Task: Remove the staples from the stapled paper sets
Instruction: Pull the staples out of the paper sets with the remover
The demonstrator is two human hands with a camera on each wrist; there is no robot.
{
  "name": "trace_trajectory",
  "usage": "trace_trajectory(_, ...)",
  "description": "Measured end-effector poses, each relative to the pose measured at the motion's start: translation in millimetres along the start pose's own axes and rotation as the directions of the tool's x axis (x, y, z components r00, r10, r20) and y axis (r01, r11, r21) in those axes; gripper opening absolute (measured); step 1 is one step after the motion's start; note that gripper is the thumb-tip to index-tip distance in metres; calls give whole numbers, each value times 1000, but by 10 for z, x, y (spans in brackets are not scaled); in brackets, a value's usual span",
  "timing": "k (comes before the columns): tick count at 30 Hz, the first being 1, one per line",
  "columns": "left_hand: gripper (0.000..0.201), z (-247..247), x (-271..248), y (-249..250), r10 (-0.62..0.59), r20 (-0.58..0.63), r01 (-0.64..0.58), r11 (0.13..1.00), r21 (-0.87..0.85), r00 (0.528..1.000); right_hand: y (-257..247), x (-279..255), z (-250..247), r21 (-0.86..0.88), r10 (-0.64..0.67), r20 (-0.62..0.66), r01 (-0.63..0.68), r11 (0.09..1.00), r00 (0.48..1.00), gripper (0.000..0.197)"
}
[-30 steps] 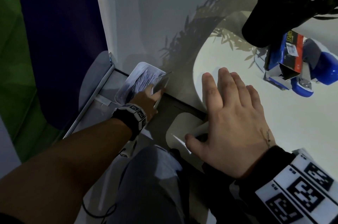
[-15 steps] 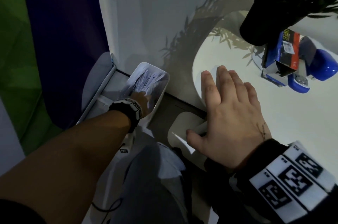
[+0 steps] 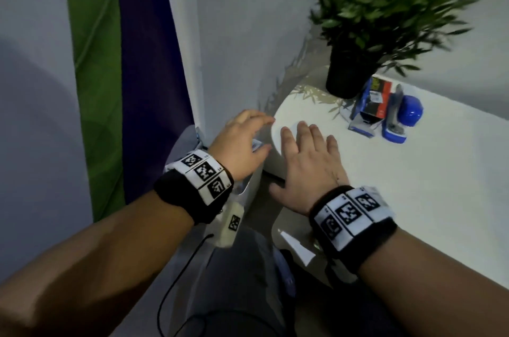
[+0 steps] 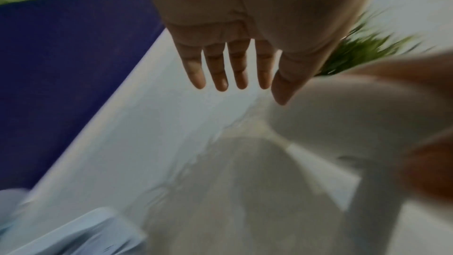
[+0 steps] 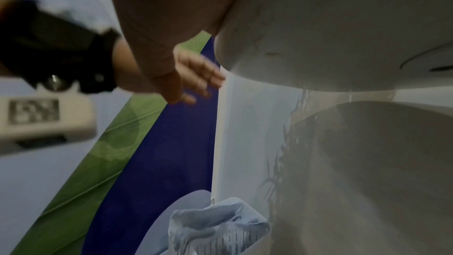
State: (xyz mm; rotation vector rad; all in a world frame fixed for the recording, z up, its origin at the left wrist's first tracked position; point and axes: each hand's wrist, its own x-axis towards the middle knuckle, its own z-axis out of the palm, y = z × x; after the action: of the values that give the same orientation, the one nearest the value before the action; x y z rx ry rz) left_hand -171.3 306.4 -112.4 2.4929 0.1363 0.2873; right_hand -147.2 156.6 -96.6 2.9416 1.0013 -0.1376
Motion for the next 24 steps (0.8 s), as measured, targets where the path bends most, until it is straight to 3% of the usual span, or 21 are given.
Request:
trace_trajectory(2, 50, -25, 25, 399, 75, 31, -75, 997, 16, 997, 53, -59, -30, 155, -27, -30, 31, 987, 999, 91)
trace_trajectory(5, 55, 61, 30, 835, 104, 192, -124, 988, 96, 976, 284, -258, -189, 480, 15, -16, -5, 877, 1000, 86)
trace_trajectory(8, 64, 247, -13, 1092, 71, 384, -156, 968, 196, 920, 700, -598, -418, 415, 64, 94, -98, 904, 994, 79)
trace_trajectory(10, 76, 403, -27, 1188, 36, 491, -228, 913, 339, 871, 1086, -856, -599, 239, 225, 63, -233, 943, 972, 79)
trace_trajectory(13, 82, 586, -20, 1199, -34, 551, -265, 851, 453, 834, 1761, -1227, -792, 86, 514, -19, -511, 855, 857, 79)
trace_trajectory(15, 81, 644, -27, 1168, -39, 548, -273, 836, 476, 836, 2187, -1479, -797, 93, 647, 28, -647, 757, 762, 68)
trace_trajectory(17, 80, 668, -39, 1149, -31, 535, -282, 823, 493, 845, 2468, -1713, -725, 143, 694, 125, -705, 695, 709, 58)
trace_trajectory(19, 80, 678, -38, 1148, -31, 530, -279, 823, 495, 848, 2522, -1833, -619, 194, 674, 204, -704, 683, 710, 50)
trace_trajectory(24, 79, 690, -35, 1195, -46, 523, -253, 837, 485, 851, 2180, -1602, -502, 207, 561, 165, -584, 785, 811, 37)
